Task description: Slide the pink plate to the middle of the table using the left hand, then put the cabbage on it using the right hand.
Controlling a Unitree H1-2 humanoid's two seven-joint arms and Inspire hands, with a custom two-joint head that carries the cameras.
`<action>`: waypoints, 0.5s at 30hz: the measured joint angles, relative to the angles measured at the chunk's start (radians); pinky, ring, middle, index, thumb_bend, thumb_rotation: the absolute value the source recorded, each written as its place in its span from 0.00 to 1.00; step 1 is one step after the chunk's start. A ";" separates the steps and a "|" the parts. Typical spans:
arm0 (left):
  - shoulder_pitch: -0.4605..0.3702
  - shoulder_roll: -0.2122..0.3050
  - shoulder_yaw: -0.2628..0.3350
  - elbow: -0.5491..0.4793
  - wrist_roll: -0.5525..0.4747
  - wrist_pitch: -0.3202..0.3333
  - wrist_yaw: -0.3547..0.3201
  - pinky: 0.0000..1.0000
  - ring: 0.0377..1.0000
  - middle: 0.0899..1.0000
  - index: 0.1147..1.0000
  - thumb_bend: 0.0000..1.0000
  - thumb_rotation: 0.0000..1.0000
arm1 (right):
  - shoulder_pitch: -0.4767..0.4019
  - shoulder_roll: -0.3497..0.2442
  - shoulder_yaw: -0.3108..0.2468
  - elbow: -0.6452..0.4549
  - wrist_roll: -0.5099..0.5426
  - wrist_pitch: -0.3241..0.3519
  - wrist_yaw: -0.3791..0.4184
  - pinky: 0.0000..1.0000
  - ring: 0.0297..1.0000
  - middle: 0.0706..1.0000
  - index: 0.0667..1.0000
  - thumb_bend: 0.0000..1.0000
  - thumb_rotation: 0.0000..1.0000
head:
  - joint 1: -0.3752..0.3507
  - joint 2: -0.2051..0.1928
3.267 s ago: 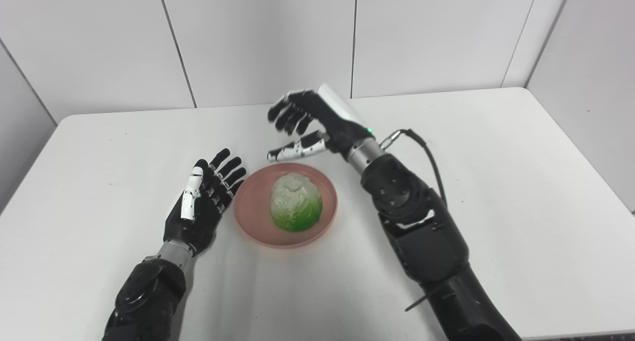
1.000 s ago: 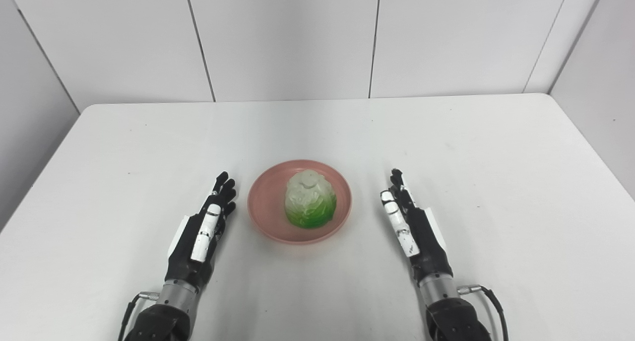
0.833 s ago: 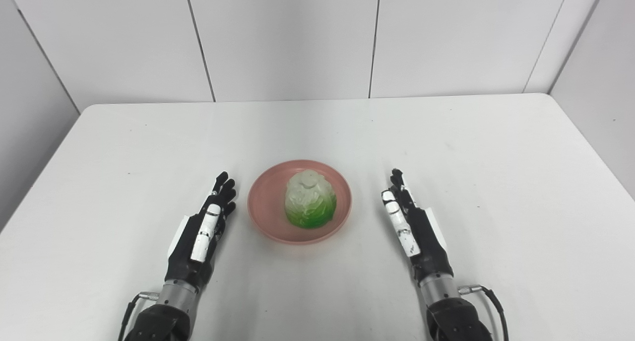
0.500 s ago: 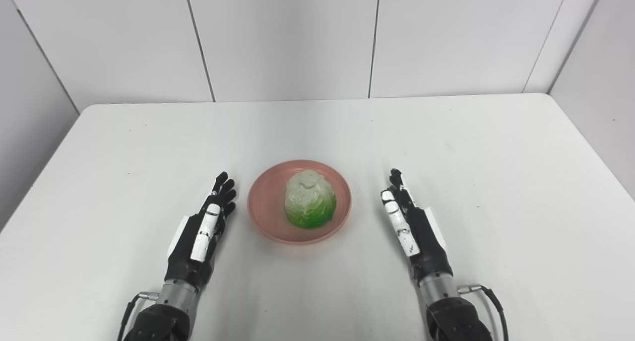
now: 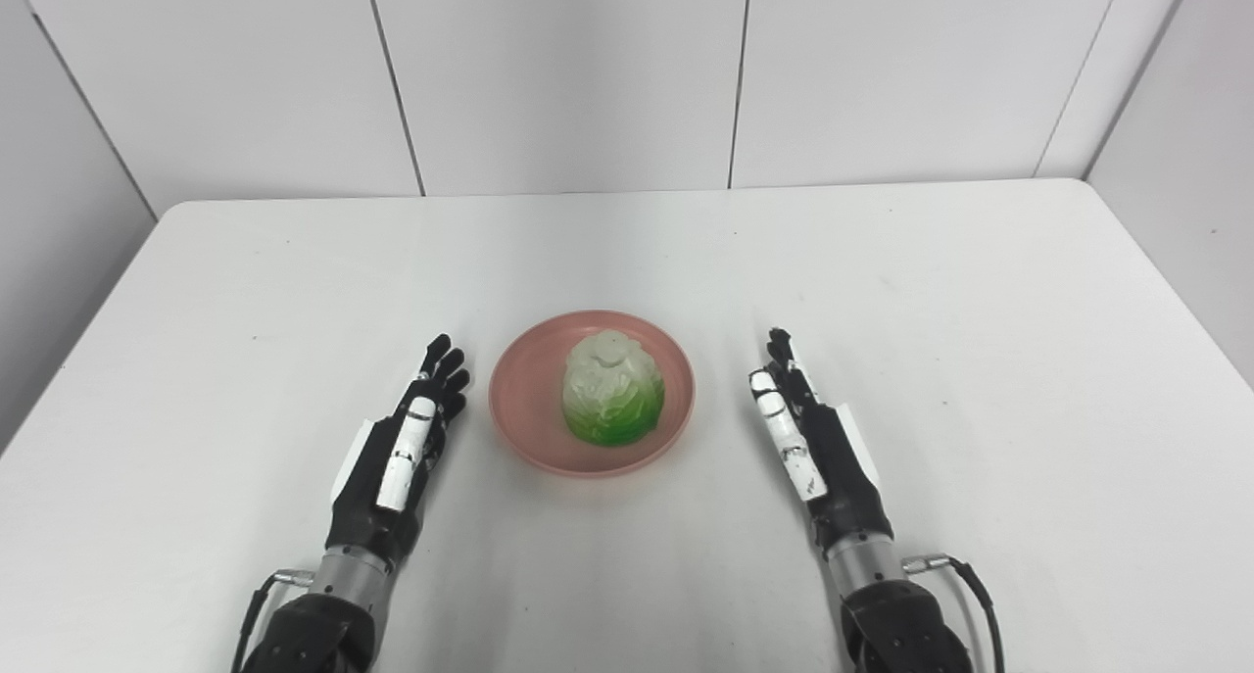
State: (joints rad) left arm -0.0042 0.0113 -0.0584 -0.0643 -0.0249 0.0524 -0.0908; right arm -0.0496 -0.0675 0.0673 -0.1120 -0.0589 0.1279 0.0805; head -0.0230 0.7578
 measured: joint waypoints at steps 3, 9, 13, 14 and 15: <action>0.000 0.000 0.001 0.000 0.000 -0.001 -0.001 0.99 0.98 1.00 1.00 0.42 1.00 | 0.000 0.000 0.001 0.000 0.000 0.000 0.000 1.00 1.00 1.00 0.99 0.23 1.00 | -0.002 0.000; 0.000 0.000 0.003 0.006 0.000 -0.013 -0.004 0.99 0.98 1.00 1.00 0.42 1.00 | 0.000 0.000 0.003 0.000 0.000 0.001 0.000 1.00 0.99 1.00 0.99 0.21 1.00 | -0.002 -0.002; 0.000 0.000 0.003 0.005 0.000 -0.013 -0.004 0.99 0.98 1.00 1.00 0.42 1.00 | 0.000 0.000 0.004 0.000 0.000 0.001 0.000 1.00 0.99 1.00 0.99 0.23 1.00 | 0.000 -0.002; 0.000 0.000 0.003 0.005 0.000 -0.013 -0.004 0.99 0.98 1.00 1.00 0.42 1.00 | 0.000 0.000 0.004 0.000 0.000 0.001 0.000 1.00 0.99 1.00 0.99 0.24 1.00 | 0.000 -0.002; 0.000 0.000 0.003 0.005 0.000 -0.013 -0.004 0.99 0.98 1.00 1.00 0.42 1.00 | 0.000 0.000 0.004 0.000 0.001 0.001 0.000 1.00 0.99 1.00 0.99 0.24 1.00 | 0.000 -0.002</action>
State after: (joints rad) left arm -0.0042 0.0109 -0.0551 -0.0590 -0.0250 0.0391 -0.0949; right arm -0.0499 -0.0679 0.0709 -0.1121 -0.0582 0.1285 0.0805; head -0.0230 0.7563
